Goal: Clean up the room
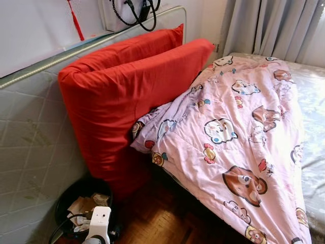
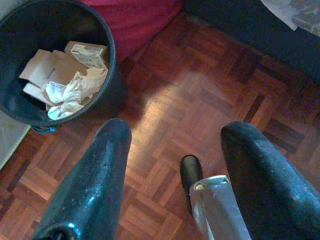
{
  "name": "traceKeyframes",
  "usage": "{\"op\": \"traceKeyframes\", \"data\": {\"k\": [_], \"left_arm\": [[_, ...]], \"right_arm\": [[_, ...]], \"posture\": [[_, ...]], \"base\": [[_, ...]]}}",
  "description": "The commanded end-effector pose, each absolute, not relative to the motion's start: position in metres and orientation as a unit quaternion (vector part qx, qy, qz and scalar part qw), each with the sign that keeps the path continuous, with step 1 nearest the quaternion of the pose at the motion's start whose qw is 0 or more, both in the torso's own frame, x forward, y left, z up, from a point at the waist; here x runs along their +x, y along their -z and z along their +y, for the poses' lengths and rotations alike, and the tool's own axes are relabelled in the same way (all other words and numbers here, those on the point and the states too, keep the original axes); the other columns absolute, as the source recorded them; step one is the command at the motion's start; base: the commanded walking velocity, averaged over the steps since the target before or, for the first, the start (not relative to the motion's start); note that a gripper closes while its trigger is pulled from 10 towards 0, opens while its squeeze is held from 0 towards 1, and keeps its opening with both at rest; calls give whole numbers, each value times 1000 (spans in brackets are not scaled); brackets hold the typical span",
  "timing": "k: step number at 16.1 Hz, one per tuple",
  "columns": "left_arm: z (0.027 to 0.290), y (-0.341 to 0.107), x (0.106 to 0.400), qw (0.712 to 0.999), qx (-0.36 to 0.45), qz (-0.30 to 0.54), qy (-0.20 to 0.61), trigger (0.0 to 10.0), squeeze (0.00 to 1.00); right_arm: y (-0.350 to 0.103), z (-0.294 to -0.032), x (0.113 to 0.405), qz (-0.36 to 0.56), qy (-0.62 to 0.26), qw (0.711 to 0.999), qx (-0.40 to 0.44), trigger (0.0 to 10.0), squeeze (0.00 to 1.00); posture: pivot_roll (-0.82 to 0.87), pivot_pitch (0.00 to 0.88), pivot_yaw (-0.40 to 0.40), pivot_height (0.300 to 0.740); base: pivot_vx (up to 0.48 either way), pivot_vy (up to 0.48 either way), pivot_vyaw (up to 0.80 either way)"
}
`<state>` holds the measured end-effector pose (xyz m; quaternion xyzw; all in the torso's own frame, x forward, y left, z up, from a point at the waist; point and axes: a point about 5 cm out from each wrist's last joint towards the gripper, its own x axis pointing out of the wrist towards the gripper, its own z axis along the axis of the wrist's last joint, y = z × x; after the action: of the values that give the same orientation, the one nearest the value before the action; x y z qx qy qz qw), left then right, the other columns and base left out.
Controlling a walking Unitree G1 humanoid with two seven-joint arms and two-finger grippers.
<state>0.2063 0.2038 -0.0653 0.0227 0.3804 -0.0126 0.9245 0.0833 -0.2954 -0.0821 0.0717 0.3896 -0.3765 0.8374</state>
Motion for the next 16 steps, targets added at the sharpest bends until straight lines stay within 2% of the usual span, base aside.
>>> {"op": "traceKeyframes", "data": {"k": [1, 2, 3, 9, 10, 11, 16], "left_arm": [[209, 63, 209, 927, 24, 374, 7, 10000, 0], [209, 62, 209, 927, 24, 374, 7, 10000, 0], [210, 62, 209, 927, 25, 374, 7, 10000, 0], [211, 62, 209, 928, 24, 373, 5, 10000, 0], [211, 62, 208, 928, 24, 373, 5, 10000, 0], [211, 62, 208, 927, 23, 373, 4, 10000, 0], [211, 63, 208, 927, 19, 374, 1, 10000, 0]], "right_arm": [[85, -295, 76, 398, 386, 828, 81, 10000, 0], [85, -295, 76, 397, 387, 828, 83, 10000, 0], [85, -295, 75, 401, 389, 825, 85, 10000, 431], [85, -301, 71, 410, 403, 814, 85, 10000, 443], [85, -303, 69, 412, 406, 811, 84, 10000, 486], [84, -306, 65, 419, 413, 805, 79, 10000, 1000], [84, -307, 65, 422, 418, 800, 85, 10000, 1000]], "posture": [[25, 0, 54, 740], [25, 0, 54, 740], [25, 0, 54, 740], [27, 0, 51, 740], [27, 0, 51, 740], [29, 2, 50, 740], [35, 10, 48, 740]], "base": [[0, 0, 0], [0, 0, 0], [0, 0, 0], [0, 0, 0], [0, 0, 0], [0, 0, 0], [0, 0, 0]]}}
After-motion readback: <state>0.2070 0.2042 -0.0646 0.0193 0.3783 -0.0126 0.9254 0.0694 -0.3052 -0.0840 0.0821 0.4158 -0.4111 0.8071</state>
